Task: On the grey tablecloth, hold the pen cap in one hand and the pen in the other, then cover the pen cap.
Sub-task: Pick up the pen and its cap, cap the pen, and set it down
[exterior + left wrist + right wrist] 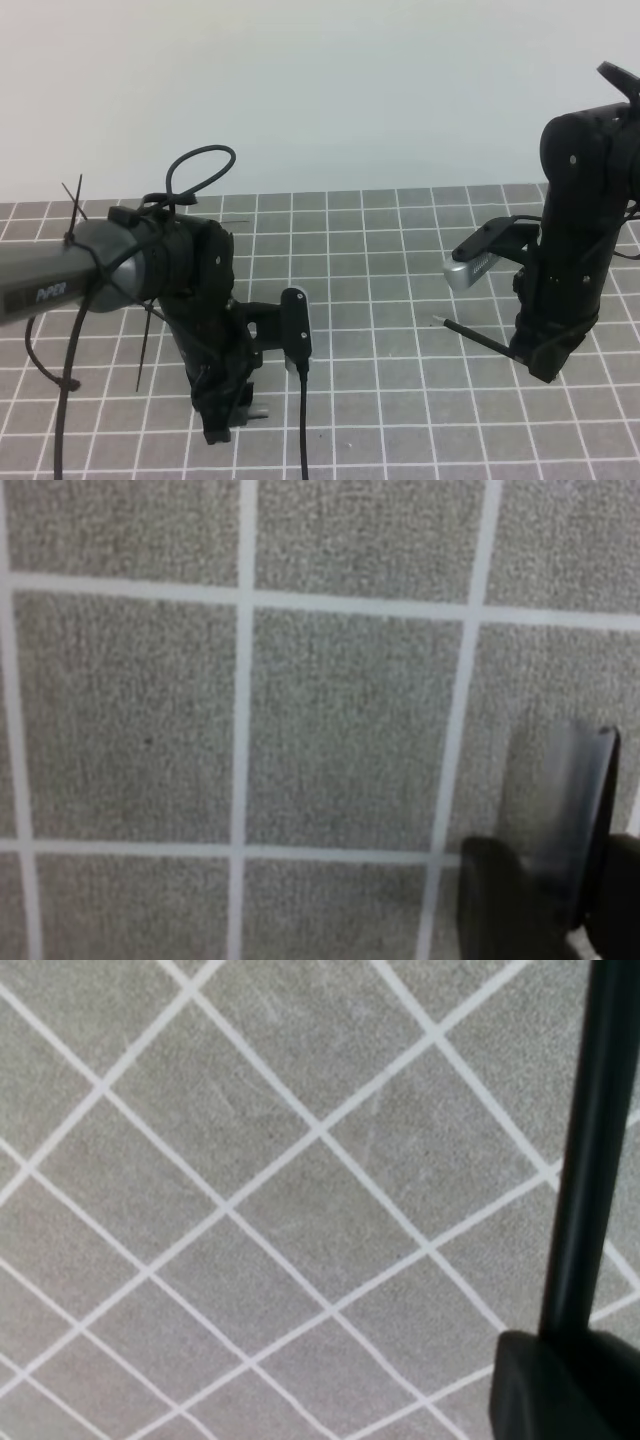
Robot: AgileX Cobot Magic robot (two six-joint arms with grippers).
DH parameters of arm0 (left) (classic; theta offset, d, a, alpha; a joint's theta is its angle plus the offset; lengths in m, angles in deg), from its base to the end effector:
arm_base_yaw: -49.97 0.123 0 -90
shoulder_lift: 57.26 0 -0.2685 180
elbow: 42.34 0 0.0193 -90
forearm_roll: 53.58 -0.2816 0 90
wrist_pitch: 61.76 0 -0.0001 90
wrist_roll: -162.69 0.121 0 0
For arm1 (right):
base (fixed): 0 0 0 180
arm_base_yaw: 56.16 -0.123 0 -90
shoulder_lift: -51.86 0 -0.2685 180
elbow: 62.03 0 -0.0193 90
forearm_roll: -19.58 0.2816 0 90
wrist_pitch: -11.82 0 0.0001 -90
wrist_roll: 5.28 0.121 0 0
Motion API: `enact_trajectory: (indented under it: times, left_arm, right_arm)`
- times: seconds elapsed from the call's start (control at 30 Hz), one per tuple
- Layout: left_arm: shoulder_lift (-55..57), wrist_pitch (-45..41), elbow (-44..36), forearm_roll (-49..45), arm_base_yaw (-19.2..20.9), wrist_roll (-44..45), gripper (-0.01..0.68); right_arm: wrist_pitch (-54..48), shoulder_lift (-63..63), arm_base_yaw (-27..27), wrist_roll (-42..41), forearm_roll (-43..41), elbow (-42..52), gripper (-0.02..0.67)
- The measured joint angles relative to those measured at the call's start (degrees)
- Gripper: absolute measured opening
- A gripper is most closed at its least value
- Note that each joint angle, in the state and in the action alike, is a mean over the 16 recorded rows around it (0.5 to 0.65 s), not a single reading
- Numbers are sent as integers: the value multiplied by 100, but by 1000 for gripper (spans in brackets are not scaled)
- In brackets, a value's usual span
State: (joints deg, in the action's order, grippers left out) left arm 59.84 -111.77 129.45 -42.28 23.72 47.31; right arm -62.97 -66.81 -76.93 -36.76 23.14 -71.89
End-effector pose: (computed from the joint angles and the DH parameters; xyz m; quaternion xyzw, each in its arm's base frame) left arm 0.3275 -0.1818 0.0959 0.6662 0.7406 -0.0603 0.0640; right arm 0.3658 0.1465 0.1655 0.4317 -0.9010 -0.0325 0.0285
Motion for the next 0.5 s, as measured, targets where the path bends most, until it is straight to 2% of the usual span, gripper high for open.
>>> enact_trajectory:
  times: [0.2, 0.5]
  left_arm:
    - [0, -73, 1, -2, 0, 110, 142]
    - [-140, -217, 6, -62, 0, 185, 82]
  right_arm:
    - [-4, 0, 0, -3, 22, -4, -4]
    - [-10, 0, 0, -33, 49, -10, -4]
